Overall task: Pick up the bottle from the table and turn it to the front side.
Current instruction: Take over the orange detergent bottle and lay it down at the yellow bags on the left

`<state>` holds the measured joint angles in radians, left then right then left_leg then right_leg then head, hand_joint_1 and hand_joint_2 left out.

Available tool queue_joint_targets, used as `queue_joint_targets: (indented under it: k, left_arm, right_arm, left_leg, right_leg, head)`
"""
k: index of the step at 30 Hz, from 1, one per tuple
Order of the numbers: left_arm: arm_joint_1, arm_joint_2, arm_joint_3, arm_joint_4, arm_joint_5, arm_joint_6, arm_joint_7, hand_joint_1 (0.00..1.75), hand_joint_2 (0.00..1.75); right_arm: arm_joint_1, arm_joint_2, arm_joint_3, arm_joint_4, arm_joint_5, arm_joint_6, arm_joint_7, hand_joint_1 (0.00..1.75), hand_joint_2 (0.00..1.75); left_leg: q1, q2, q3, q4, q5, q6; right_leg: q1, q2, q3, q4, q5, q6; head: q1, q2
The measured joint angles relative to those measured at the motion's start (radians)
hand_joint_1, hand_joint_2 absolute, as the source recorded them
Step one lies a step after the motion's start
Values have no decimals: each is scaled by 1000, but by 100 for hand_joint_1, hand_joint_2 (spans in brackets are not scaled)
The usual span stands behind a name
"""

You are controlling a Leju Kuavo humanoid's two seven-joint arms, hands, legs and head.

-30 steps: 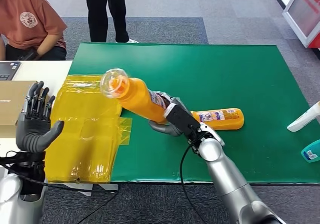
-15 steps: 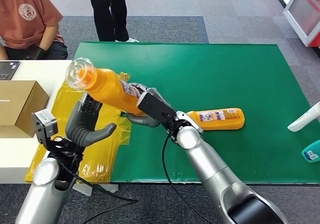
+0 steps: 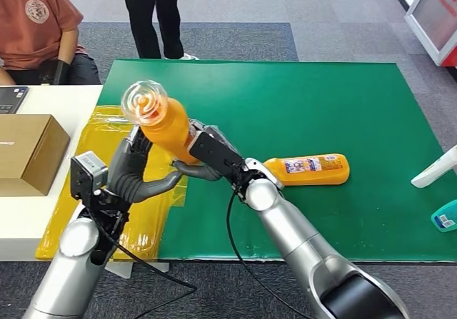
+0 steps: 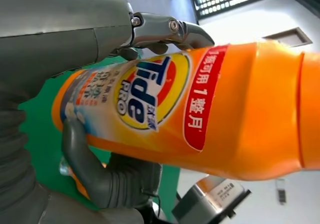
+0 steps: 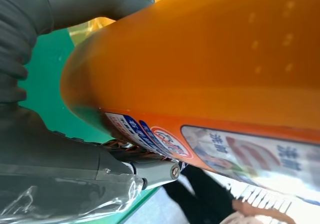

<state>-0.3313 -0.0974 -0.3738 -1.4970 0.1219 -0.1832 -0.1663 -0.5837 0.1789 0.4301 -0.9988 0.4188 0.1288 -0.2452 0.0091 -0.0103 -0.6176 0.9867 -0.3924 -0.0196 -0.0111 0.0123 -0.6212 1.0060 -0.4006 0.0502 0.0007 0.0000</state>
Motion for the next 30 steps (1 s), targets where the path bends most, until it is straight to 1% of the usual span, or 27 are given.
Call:
queue_joint_targets:
  k: [4, 9, 13, 18, 19, 22, 23, 30]
  left_arm:
    - [-1, -3, -7, -12, -140, 79, -10, 0, 175]
    - [-1, -5, -6, -30, -254, 134, -12, 0, 175]
    - [-1, -5, -3, -41, -308, 152, -12, 0, 175]
    - [-1, -6, 2, -50, -321, 144, -12, 0, 175]
    - [-1, -7, 2, -51, -321, 141, -12, 5, 175]
    - [-1, -10, 2, -52, -320, 136, -12, 136, 175]
    - [-1, -10, 3, -52, -319, 133, -12, 175, 175]
    - [-1, -11, 6, -52, -246, 91, -8, 175, 175]
  right_arm:
    - [5, 0, 35, 0, 0, 11, -4, 175, 175]
    - [10, 0, 65, 0, -4, 16, -5, 175, 175]
    - [13, 0, 81, 0, -6, 17, -6, 175, 175]
    - [15, 0, 92, -7, -6, 17, -6, 175, 175]
    - [16, 0, 93, -8, -6, 17, -6, 175, 175]
    - [17, 0, 94, -13, -6, 17, -5, 175, 175]
    - [17, 0, 94, -14, -6, 17, -5, 175, 175]
    - [20, -1, 94, -17, -8, 12, -3, 175, 175]
  left_leg:
    - [0, 0, 0, 0, 0, 0]
    - [0, 0, 0, 0, 0, 0]
    - [0, 0, 0, 0, 0, 0]
    - [0, 0, 0, 0, 0, 0]
    - [0, 0, 0, 0, 0, 0]
    - [0, 0, 0, 0, 0, 0]
    - [0, 0, 0, 0, 0, 0]
    - [0, 0, 0, 0, 0, 0]
  right_leg:
    - [0, 0, 0, 0, 0, 0]
    - [0, 0, 0, 0, 0, 0]
    - [0, 0, 0, 0, 0, 0]
    - [0, 0, 0, 0, 0, 0]
    - [0, 0, 0, 0, 0, 0]
    - [0, 0, 0, 0, 0, 0]
    - [0, 0, 0, 0, 0, 0]
    - [0, 0, 0, 0, 0, 0]
  head:
    - [0, 0]
    - [0, 0]
    - [0, 0]
    - [0, 0]
    - [0, 0]
    - [0, 0]
    - [0, 0]
    - [0, 0]
